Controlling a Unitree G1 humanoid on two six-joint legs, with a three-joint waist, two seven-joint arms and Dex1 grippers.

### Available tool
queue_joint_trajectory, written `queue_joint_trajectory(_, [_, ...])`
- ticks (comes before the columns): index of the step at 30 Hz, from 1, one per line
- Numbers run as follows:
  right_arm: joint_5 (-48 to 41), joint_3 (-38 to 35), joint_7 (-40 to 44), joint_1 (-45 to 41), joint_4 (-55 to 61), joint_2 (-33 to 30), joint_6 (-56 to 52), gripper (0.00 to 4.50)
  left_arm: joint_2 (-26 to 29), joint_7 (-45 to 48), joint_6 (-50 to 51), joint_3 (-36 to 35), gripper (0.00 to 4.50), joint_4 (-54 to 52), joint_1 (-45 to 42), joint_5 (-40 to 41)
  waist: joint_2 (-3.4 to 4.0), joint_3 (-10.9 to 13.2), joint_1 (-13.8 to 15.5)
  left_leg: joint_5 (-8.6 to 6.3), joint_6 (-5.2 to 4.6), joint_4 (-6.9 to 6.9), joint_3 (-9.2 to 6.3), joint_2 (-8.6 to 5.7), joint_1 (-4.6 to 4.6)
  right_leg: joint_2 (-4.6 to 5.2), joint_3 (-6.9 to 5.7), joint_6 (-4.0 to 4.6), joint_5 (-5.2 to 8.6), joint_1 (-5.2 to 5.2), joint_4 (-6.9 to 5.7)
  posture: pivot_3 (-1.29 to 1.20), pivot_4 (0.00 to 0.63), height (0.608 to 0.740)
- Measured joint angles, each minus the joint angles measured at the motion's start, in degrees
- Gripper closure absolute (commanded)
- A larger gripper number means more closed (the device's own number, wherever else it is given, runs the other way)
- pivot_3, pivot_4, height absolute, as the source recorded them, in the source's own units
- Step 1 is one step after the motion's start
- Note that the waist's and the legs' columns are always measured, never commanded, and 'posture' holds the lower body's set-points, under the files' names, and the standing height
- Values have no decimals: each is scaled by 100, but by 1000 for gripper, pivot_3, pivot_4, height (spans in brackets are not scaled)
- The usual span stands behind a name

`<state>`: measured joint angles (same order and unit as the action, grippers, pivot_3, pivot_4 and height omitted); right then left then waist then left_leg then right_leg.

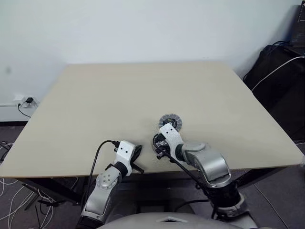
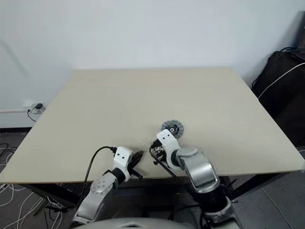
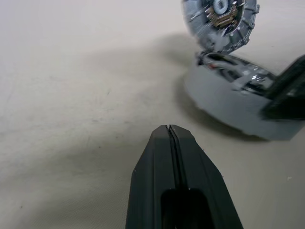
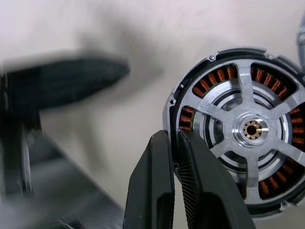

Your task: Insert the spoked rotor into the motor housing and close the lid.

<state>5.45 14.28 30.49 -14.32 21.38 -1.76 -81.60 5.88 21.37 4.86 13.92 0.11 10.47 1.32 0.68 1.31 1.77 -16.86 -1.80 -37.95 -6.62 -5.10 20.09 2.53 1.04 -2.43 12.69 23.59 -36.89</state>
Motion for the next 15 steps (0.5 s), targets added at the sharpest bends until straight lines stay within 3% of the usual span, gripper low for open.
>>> queue_joint_trajectory(4, [-31, -199, -637, -249, -582, 477, 98, 4485, 8, 5, 0, 13, 4467, 22, -13, 3, 2, -1, -25, -1, 0, 2, 2, -5, -6, 1, -4, 1, -2, -3, 1, 0, 0, 740])
queue_joint_trajectory(12, [-599, -481, -1383, -575, -1605, 646, 589, 4485, 17, -3, 0, 7, 4467, 28, -1, 21, 10, 0, -34, 11, -5, 0, 1, -9, -66, 7, -4, -2, -3, -82, 7, 0, 0, 740])
queue_joint_trajectory(13, [-686, -569, -1492, -627, -1725, 673, 652, 3813, 20, -4, 0, 6, 4467, 28, 8, 25, 15, 4, -35, 11, -6, 0, 1, -9, -72, 10, -3, -4, -3, -92, 8, 0, 0, 740])
queue_joint_trajectory(15, [-797, -676, -1691, -700, -1944, 714, 777, 3268, 21, -4, 0, 7, 4467, 28, 22, 31, 26, 17, -34, 12, -8, -4, 2, -9, -65, 20, -8, -7, -4, -94, 10, 0, 0, 740])
